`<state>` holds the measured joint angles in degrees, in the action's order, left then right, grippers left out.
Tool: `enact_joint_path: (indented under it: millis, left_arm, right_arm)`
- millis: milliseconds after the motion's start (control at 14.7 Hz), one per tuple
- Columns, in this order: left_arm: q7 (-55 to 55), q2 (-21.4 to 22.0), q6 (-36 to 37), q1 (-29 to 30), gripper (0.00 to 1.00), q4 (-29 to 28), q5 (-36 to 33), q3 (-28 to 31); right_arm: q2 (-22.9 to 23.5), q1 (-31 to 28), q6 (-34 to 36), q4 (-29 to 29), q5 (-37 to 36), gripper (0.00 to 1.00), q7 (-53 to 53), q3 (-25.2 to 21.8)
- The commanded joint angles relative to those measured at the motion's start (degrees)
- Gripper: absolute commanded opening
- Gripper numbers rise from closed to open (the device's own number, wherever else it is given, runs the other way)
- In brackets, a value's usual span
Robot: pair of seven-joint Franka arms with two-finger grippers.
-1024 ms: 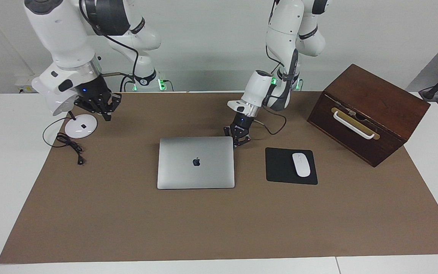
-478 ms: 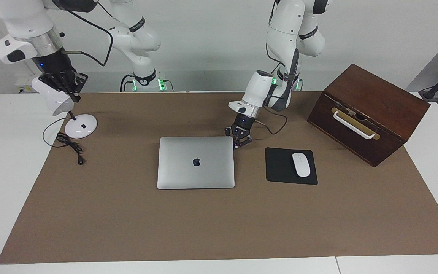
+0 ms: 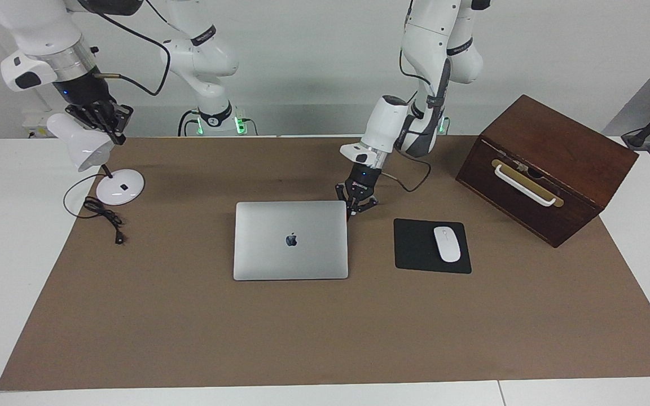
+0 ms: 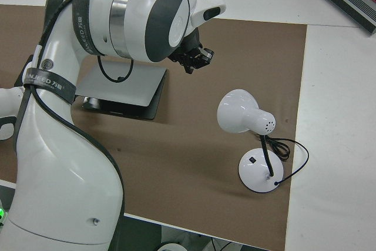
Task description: Close laptop with both arms
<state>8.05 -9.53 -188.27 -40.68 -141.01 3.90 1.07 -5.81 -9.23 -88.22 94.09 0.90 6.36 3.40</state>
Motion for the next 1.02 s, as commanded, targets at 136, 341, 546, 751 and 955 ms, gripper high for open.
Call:
enact_joint_path:
  millis: [136,341,546,751,955]
  left_arm:
    - [-0.49,5.30,6.33,0.43,0.00,-1.63,0.67,-0.19]
    - [-0.58,8.11,10.02,-0.10,0.00,-2.60,0.67,-0.19]
    - [-1.01,11.63,15.81,-0.01,0.00,-2.95,0.67,-0.11]
    - [-1.54,15.23,22.40,0.43,0.00,-2.86,0.67,-0.11]
    - [-1.54,19.27,29.78,0.86,0.00,-2.25,0.59,-0.10]
  right_arm:
    - [-1.39,-0.97,-1.78,1.98,0.86,1.00,-4.96,0.29]
    - [-1.39,-1.06,-1.87,2.06,0.86,1.00,-4.96,0.20]
    - [-1.39,-0.97,-1.95,2.06,0.86,1.00,-5.05,0.20]
    - [-1.39,-0.97,-2.04,2.15,0.86,1.00,-5.05,0.29]
    - [-1.39,-0.97,-2.04,2.15,0.86,1.00,-5.13,0.20]
